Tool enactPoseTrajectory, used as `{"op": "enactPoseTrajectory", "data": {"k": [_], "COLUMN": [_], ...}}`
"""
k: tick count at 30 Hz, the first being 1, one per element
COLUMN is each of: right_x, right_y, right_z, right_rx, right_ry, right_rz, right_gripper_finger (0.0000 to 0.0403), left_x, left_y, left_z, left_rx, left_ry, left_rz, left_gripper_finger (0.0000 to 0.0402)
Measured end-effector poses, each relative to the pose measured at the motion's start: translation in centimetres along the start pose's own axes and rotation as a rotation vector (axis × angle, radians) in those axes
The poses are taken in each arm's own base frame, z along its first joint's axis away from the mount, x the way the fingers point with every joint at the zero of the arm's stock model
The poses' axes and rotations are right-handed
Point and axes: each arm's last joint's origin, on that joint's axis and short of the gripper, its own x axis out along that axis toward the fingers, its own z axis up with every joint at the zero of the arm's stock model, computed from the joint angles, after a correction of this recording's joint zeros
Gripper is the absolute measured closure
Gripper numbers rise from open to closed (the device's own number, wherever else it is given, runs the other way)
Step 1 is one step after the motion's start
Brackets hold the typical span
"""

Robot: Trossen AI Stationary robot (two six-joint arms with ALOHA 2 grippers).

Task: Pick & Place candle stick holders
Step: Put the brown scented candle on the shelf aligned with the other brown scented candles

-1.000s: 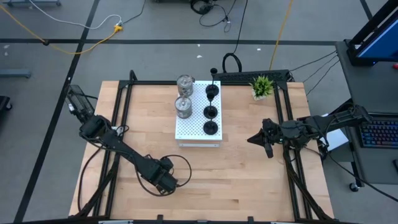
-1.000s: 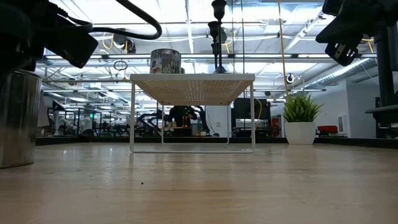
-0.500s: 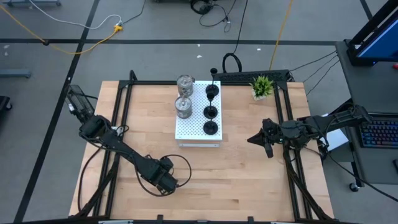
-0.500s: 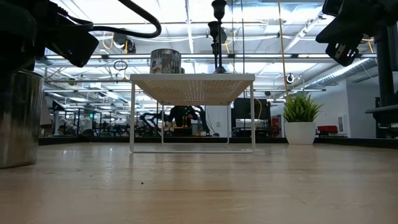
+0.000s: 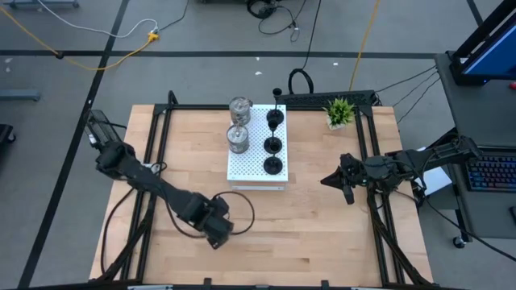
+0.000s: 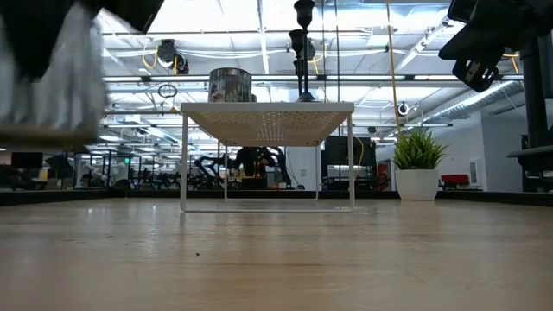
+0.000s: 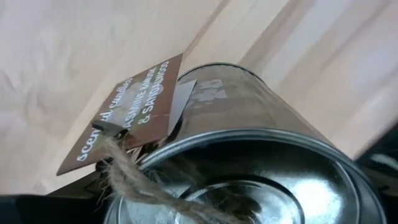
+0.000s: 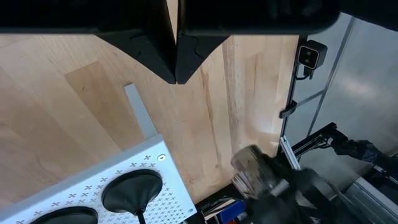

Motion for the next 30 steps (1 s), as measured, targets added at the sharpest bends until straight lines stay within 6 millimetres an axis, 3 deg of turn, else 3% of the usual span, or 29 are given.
{"op": "enactPoseTrajectory", "data": {"k": [7, 15, 23, 30], "right_x": [0.0, 0.0, 0.0, 0.0], "right_y": [0.0, 0.0, 0.0, 0.0], "right_z": [0.0, 0.0, 0.0, 0.0], "right_rx": [0.000, 0.000, 0.000, -0.001], "right_ry": [0.000, 0.000, 0.000, 0.002], "right_rz": [0.000, 0.000, 0.000, -0.001], "right_gripper_finger": [0.0403, 0.0403, 0.0403, 0.0403], "left_x": [-6.6, -11.9, -12.4, -11.1], "left_y": [0.1, 2.7, 6.3, 7.5], "left_z": [2.6, 7.0, 11.1, 13.8], "left_rx": [0.023, -0.029, -0.095, -0.107], "left_ry": [-0.159, -0.294, -0.299, -0.243], "left_rz": [-0.039, -0.034, 0.004, 0.022], "left_gripper_finger": [0.0046, 0.0046, 0.0046, 0.0046]}}
